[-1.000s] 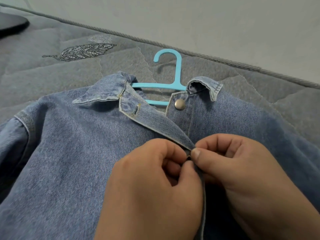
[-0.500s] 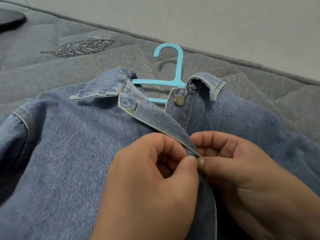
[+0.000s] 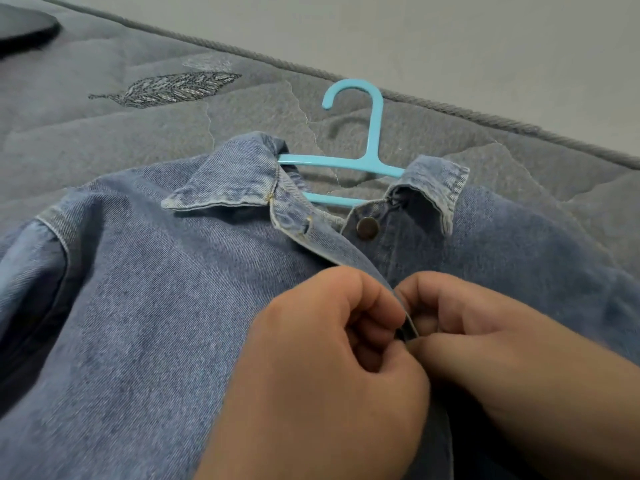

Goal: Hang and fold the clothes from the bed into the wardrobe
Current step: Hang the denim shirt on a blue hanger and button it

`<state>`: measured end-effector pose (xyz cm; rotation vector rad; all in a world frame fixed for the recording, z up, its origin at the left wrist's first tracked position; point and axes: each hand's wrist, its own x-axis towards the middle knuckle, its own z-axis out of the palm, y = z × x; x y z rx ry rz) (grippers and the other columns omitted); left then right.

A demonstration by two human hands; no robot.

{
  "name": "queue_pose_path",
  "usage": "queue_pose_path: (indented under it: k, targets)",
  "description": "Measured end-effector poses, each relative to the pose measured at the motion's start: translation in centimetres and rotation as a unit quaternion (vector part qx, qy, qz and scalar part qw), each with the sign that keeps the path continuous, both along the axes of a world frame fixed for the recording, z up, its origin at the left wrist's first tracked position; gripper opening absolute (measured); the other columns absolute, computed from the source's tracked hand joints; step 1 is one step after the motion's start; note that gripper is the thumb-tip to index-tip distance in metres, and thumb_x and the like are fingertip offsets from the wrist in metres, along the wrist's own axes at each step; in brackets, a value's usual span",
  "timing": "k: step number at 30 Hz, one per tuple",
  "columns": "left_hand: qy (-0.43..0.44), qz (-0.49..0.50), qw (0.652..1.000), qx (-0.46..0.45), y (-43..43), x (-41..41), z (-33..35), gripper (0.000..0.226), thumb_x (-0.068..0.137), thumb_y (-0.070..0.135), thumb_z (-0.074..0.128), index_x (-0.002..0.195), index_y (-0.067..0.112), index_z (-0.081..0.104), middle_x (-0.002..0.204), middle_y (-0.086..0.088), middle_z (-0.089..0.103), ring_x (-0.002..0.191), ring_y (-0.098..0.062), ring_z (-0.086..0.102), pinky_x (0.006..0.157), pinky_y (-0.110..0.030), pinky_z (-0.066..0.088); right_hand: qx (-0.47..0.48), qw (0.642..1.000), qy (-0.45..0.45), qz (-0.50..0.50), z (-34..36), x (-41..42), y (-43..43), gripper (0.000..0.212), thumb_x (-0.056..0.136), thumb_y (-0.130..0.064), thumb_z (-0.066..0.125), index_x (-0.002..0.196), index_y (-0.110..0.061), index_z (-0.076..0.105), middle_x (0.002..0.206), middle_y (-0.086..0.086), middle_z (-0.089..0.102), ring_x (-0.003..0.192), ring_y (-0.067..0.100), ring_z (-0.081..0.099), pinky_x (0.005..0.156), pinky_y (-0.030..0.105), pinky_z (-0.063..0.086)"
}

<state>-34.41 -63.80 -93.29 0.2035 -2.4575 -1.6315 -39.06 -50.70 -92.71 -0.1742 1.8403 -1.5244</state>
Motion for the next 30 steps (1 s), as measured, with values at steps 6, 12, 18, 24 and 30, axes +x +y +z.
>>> queue_pose_path:
  k: [6, 12, 18, 24, 30]
  targets:
    - [0.003, 0.014, 1.000, 0.013, 0.2, -0.2, -0.2, 0.031, 0.052, 0.023, 0.066, 0.081, 0.035, 0.065, 0.052, 0.013, 0.061, 0.038, -0.001, 0.052, 0.043, -0.007, 0.040, -0.138, 0.986, -0.047, -0.076, 0.0, 0.1, -0.3, 0.028, 0.054, 0.005, 0.056, 0.065, -0.018, 0.070, 0.065, 0.019, 0.066, 0.054, 0.025, 0.059, 0.048, 0.025, 0.048]
    - [-0.028, 0.042, 0.992, 0.113, 0.3, -0.5, -0.3, 0.029, 0.043, 0.049, 0.063, 0.062, 0.028, 0.065, 0.043, 0.007, 0.059, 0.036, -0.002, 0.053, 0.037, -0.012, 0.041, -0.220, 0.967, 0.017, -0.128, -0.6, 0.6, -0.7, 0.039, 0.047, 0.009, 0.070, 0.067, -0.024, 0.072, 0.065, 0.008, 0.066, 0.053, 0.012, 0.060, 0.051, 0.018, 0.051]
    - [-0.078, -0.001, 0.976, 0.204, -1.0, -0.8, 0.2, 0.043, 0.036, 0.046, 0.067, 0.075, 0.029, 0.073, 0.059, -0.009, 0.068, 0.043, -0.020, 0.062, 0.042, -0.031, 0.053, -0.211, 0.969, 0.038, -0.123, -0.8, 0.8, -0.9, 0.023, 0.050, -0.014, 0.080, 0.066, -0.025, 0.068, 0.070, 0.006, 0.066, 0.059, 0.017, 0.062, 0.056, 0.022, 0.054]
    - [-0.033, 0.026, 0.999, 0.019, -0.7, -0.3, 0.2, 0.036, 0.045, 0.045, 0.066, 0.077, 0.031, 0.069, 0.050, 0.002, 0.061, 0.039, -0.011, 0.055, 0.042, -0.019, 0.045, -0.163, 0.980, 0.025, -0.114, -0.9, 0.5, -0.7, 0.028, 0.037, -0.011, 0.082, 0.059, -0.022, 0.067, 0.060, 0.008, 0.062, 0.054, 0.015, 0.057, 0.049, 0.017, 0.049]
    - [-0.001, 0.043, 0.982, -0.182, -0.6, 0.1, -0.3, 0.019, 0.051, 0.038, 0.062, 0.063, 0.024, 0.058, 0.056, 0.011, 0.058, 0.047, 0.000, 0.053, 0.048, -0.014, 0.044, -0.208, 0.965, -0.069, -0.144, -0.3, 0.6, -0.5, 0.015, 0.048, -0.006, 0.073, 0.063, -0.008, 0.072, 0.061, 0.019, 0.063, 0.047, 0.021, 0.059, 0.042, 0.026, 0.050]
